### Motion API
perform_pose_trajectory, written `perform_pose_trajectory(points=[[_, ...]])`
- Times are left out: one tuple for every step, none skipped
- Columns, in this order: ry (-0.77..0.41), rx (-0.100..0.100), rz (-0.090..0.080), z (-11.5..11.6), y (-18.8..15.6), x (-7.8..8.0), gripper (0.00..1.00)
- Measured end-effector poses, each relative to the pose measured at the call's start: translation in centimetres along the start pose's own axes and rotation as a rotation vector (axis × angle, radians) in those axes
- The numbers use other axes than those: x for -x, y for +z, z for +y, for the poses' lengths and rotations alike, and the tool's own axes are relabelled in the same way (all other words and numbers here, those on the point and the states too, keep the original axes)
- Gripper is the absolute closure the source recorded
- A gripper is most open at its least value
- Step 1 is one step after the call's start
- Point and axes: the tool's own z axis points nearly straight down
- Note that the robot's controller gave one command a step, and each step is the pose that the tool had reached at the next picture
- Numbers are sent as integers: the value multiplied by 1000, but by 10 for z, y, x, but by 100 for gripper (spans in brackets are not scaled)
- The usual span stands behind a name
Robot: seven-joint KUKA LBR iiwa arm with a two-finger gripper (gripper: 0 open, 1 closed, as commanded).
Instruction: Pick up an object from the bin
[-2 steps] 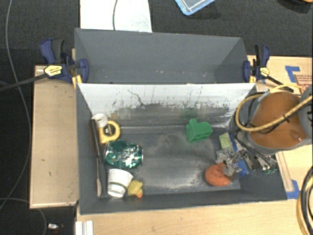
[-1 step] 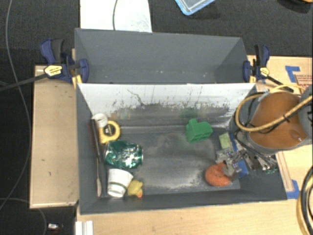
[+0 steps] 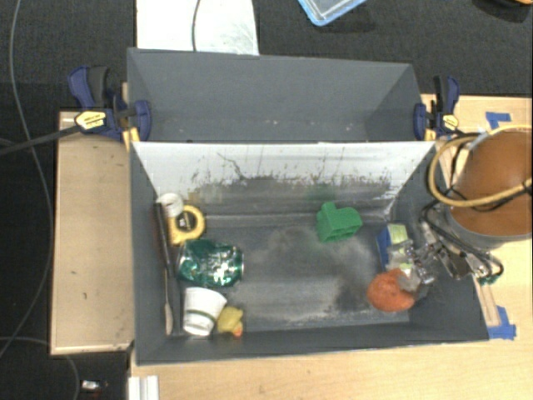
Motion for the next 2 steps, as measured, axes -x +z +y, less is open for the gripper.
perform_pose_trajectory(points=[[-30, 2, 0, 3, -76, 4, 100], [-5, -6, -11, 6, -77, 3, 100]])
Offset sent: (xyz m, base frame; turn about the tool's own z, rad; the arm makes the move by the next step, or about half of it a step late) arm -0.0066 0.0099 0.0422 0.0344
